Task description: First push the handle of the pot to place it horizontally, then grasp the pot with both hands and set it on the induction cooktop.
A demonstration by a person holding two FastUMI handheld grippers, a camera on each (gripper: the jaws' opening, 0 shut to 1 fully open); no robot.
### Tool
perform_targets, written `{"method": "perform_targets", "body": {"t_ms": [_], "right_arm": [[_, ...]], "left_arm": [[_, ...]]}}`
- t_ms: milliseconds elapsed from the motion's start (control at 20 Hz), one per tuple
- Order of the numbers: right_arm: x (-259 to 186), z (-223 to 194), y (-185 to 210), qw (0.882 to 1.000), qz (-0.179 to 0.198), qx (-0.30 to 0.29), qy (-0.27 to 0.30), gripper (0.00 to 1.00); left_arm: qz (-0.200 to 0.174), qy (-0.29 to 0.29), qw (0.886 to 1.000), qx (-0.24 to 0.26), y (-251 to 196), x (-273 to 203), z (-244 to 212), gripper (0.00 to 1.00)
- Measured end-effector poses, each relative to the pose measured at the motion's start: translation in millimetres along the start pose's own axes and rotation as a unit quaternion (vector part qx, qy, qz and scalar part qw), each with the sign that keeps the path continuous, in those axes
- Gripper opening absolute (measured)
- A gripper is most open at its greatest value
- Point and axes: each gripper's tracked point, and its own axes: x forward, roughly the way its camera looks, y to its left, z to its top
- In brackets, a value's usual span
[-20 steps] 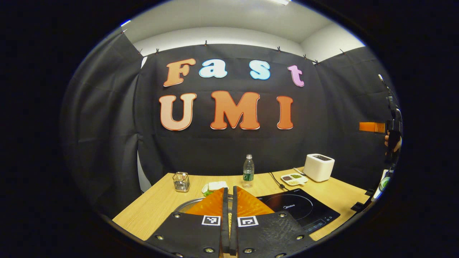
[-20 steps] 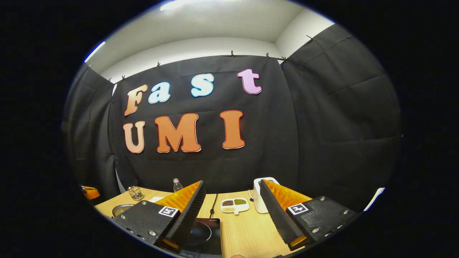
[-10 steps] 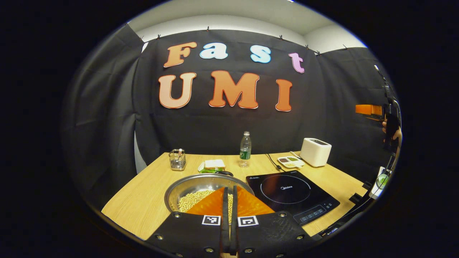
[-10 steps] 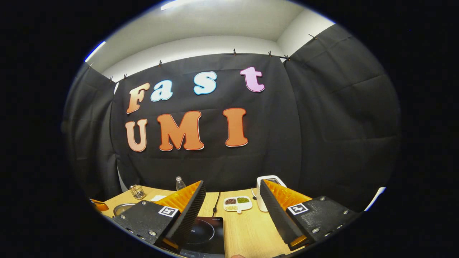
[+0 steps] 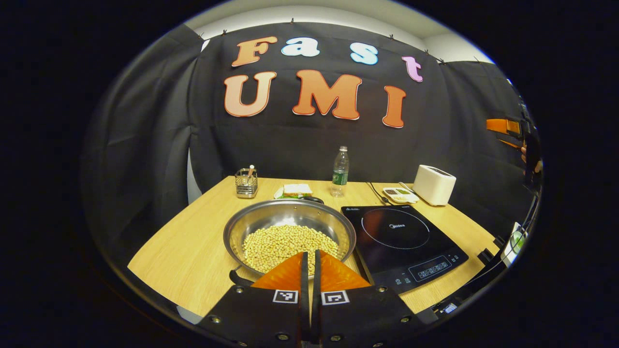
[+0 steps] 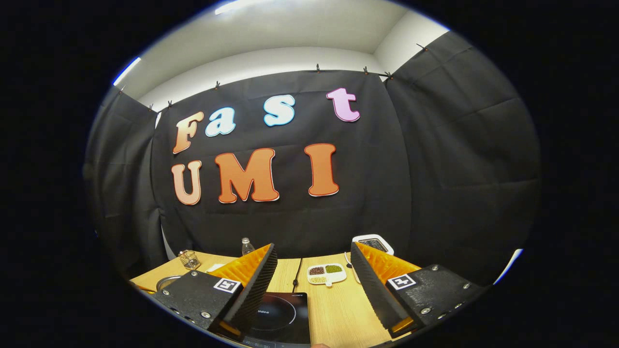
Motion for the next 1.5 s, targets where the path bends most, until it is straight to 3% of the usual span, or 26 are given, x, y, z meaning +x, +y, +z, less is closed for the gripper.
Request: {"method": "perform_targets", "body": {"t_ms": [750,900,1350,1400,1500], "right_arm": [[6.9,-12.1,17.9,1.0,0.008,-0.012,0.013,0.95],[9.0,-14.9,23.1,1.0,0.008,-0.016,0.016,0.95],[15.3,-20.5,44.0,0.999,0.018,-0.022,0.022,0.95],[15.9,-20.3,46.7,0.999,0.019,-0.022,0.023,1.0],[17.6,-20.1,51.4,0.999,0.02,-0.022,0.022,0.95]], "left_arm": [[0.028,0.098,0.995,-0.004,35.6,25.6,-86.6,0.03],[0.023,0.098,0.995,-0.015,40.1,27.3,-86.6,0.02],[0.069,0.09,0.993,-0.017,91.6,40.2,-77.5,0.02],[0.075,0.09,0.993,-0.018,97.8,42.4,-76.3,0.02],[0.084,0.09,0.992,-0.016,111.5,42.2,-77.4,0.02]]}}
